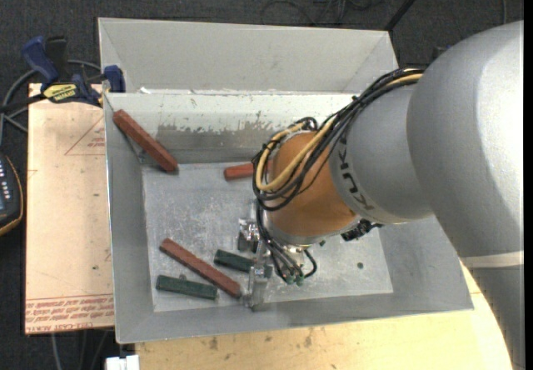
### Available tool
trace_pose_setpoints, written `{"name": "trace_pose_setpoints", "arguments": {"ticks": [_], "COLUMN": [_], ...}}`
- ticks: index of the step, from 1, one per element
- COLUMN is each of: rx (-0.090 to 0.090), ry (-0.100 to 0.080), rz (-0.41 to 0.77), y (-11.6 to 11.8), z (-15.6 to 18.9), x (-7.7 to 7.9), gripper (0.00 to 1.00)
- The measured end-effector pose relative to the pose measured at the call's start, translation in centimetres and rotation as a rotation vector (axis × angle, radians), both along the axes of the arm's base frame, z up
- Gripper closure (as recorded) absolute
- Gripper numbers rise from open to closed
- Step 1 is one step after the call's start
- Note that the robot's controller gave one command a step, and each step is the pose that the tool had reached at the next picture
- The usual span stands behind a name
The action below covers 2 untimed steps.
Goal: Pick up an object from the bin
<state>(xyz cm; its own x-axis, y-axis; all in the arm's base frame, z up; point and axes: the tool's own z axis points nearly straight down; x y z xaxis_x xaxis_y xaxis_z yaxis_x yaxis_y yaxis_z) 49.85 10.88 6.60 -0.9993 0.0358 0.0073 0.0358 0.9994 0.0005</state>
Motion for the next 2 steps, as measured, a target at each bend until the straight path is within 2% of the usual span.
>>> {"name": "trace_pose_setpoints", "arguments": {"ticks": [1, 2], "rx": [0.001, 0.002], "ry": [-0.008, -0.018], "rz": [-0.003, -0.067], "y": [-0.1, 0.5], "z": [0.4, 14.6], "x": [0.3, 2.6], "gripper": [1.00, 1.00]}}
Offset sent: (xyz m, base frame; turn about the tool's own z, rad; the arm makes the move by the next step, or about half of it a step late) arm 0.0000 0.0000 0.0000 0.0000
